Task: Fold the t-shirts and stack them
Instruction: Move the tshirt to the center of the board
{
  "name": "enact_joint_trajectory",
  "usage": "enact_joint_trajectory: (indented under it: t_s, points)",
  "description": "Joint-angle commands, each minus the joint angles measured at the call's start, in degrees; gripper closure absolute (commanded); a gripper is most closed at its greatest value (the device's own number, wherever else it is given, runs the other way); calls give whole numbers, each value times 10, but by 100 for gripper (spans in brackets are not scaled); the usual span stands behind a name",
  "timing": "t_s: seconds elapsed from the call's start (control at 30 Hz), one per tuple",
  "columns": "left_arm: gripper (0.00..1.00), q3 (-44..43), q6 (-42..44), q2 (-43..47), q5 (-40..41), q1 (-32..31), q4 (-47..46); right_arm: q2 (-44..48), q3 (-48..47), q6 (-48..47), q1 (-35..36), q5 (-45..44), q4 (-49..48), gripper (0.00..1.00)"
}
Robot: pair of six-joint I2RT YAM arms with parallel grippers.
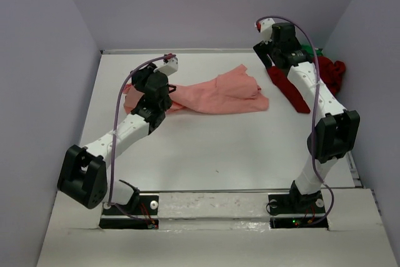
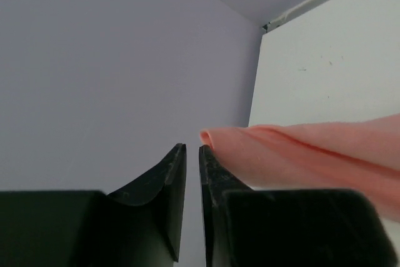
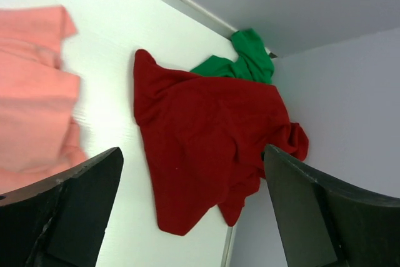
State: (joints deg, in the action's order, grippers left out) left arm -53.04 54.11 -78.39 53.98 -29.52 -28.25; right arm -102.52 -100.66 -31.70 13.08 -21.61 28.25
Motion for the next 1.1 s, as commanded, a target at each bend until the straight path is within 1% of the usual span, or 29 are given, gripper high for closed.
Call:
enact_joint_trajectory:
  t_s: [0.0,0.03,0.1,0.13,0.17,0.2,0.23,0.27,0.3,0.33,0.37,0.4,0.43,0.53,0.57,0.6,0.63,0.7,0.73,0.83,1.07]
  points:
    - [67,-24,14,37,31,0,-45,42,-14,-9,-5,-26,-27,0]
    - [51,-24,14,37,33,0,-45,41,-16,-12,-5,-28,-27,0]
    - [28,-22,10,33,37,0,-46,36,-14,-13,-5,-17,-22,2]
    - [24,-19,9,32,36,0,-46,34,-8,-12,-5,-9,-16,4]
    - [20,-17,7,30,36,0,-47,30,-6,-2,-5,0,-11,13]
    - [19,-12,6,22,37,1,-48,26,-6,6,-5,10,-3,19]
    - [15,-11,2,19,38,0,-47,14,-11,14,-5,38,17,24]
    - [13,-10,-1,16,38,1,-48,7,-15,32,-5,54,26,35]
    - [12,-9,-3,11,39,1,-48,-1,-18,40,-5,69,36,42]
    - [9,-9,-7,9,39,0,-48,-19,-23,46,-5,109,46,46]
    - [9,-9,-10,6,38,1,-48,-29,-36,56,-5,129,70,48]
    - [8,-8,-10,-1,38,1,-48,-41,-43,60,-5,145,79,53]
    - [7,-8,-12,-5,36,1,-48,-67,-51,63,-5,177,96,54]
    - [5,-8,-18,-22,35,0,-47,-109,-93,70,-5,204,105,55]
    - [5,-8,-21,-26,37,1,-48,-143,-109,74,-5,206,117,55]
    - [5,-7,-22,-34,38,0,-48,-160,-144,74,-5,211,126,55]
    - [5,-5,-23,-38,38,1,-47,-178,-165,74,-5,236,143,55]
    - [4,-1,-30,-47,34,1,-47,-228,-205,78,-5,246,157,51]
    - [3,0,-32,-50,32,2,-47,-244,-245,79,-5,253,164,50]
    - [3,1,-38,-62,34,3,-44,-297,-309,81,-5,260,187,49]
    - [3,4,-48,-64,35,2,-23,-359,-352,74,-5,268,188,48]
